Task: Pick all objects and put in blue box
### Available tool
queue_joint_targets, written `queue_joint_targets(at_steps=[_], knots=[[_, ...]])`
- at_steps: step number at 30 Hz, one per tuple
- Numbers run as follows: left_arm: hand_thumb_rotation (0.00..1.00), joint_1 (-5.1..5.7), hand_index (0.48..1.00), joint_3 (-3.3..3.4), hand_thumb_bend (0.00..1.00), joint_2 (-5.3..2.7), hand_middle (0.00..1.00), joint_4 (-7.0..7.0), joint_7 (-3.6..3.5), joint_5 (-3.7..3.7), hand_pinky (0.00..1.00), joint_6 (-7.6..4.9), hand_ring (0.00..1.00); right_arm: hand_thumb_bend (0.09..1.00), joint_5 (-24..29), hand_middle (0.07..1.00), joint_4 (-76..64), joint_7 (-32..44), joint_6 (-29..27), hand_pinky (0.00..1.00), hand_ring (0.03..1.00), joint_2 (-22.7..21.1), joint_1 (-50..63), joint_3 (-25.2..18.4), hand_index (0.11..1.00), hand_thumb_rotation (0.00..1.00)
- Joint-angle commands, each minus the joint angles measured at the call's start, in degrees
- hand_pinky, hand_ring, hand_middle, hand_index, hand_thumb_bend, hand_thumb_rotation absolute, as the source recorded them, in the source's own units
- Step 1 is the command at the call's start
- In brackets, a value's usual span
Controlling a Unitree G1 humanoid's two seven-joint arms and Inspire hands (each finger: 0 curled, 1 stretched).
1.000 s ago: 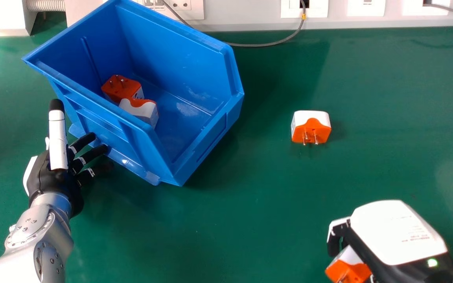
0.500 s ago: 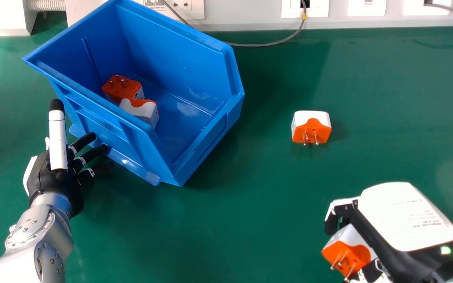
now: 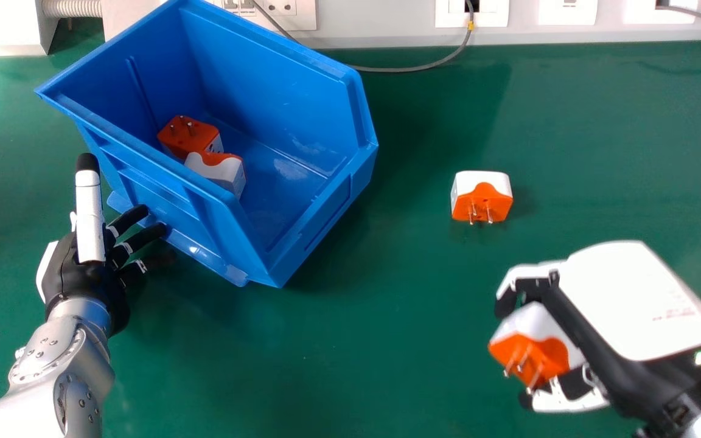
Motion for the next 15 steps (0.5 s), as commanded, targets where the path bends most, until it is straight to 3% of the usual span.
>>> queue_joint_targets(at_steps=[1,4,9,12,15], knots=[[0.93,0.26,0.882,-0.10,0.86,-0.35,0.84,0.10,0.27,0.16,0.66,0.93,0.74,0.503,1.68,0.507,-0.08,-2.97,-1.76,0.28,0.433,1.05,-1.38,-0.80,0.512,0.00],[0.93,0.23,0.882,-0.25,0.86,-0.40,0.84,0.34,0.54,0.43,0.66,0.76,0.74,0.506,2.71,0.506,1.11,-6.36,-4.48,0.26,0.434,2.04,-2.11,-0.69,0.503,0.00],[0.93,0.34,0.883,-0.38,0.86,-0.50,0.84,-0.38,1.04,0.42,0.65,1.30,0.74,0.510,3.14,0.495,3.20,-10.49,-8.21,0.26,0.422,2.61,-3.31,-1.35,0.502,0.00],[0.93,0.11,0.883,-0.31,0.86,-0.35,0.84,0.29,0.82,0.38,0.65,1.10,0.74,0.512,2.99,0.496,4.87,-13.15,-10.07,0.27,0.422,2.69,-5.81,-2.05,0.499,0.00],[0.93,0.29,0.884,-0.30,0.86,-0.35,0.84,-0.27,0.75,0.27,0.65,1.44,0.74,0.515,2.20,0.496,5.47,-15.10,-10.45,0.28,0.425,3.25,-8.55,-2.77,0.492,0.00]])
